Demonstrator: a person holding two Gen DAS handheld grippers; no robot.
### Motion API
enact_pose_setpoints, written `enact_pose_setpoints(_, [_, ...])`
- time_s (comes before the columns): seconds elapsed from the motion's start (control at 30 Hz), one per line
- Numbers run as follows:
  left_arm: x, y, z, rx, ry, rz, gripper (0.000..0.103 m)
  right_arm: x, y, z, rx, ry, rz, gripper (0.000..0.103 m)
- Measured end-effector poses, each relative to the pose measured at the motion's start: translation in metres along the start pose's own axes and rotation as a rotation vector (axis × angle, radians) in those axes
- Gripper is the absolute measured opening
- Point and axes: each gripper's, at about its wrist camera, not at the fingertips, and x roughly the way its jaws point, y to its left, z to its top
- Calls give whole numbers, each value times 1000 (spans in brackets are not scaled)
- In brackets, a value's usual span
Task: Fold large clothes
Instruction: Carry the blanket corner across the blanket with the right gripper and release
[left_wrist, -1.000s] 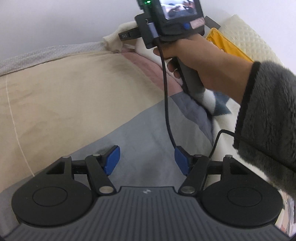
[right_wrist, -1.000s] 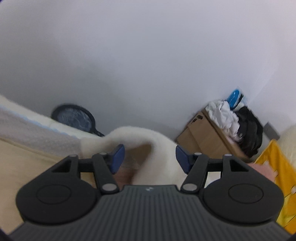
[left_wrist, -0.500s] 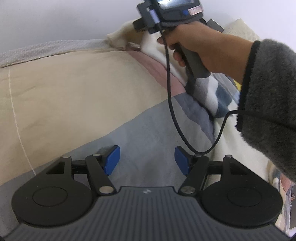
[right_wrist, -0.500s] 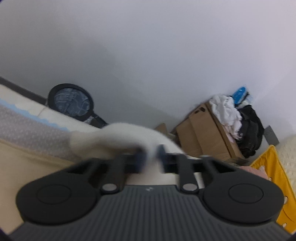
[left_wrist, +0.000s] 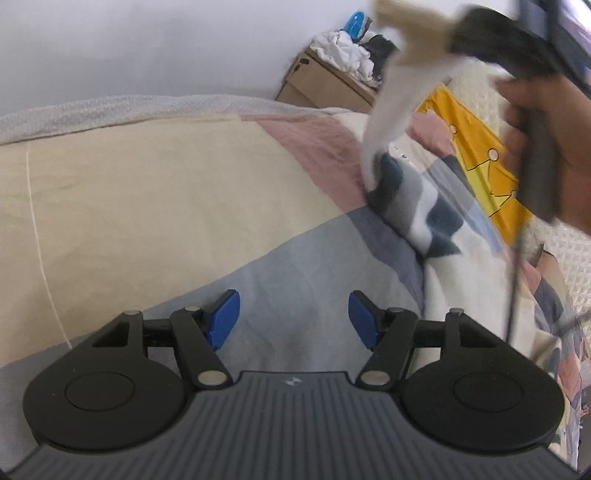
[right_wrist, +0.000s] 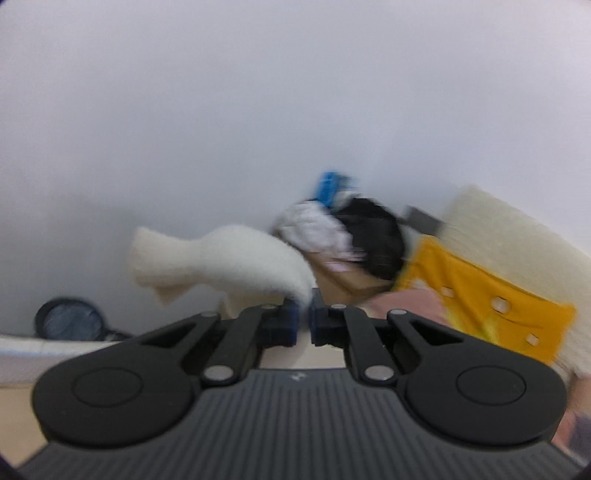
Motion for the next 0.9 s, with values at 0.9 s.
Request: enact_pose_setpoints(0.9, [-9, -122, -69, 345, 24, -157, 70, -287, -229, -193, 758, 164, -480, 9])
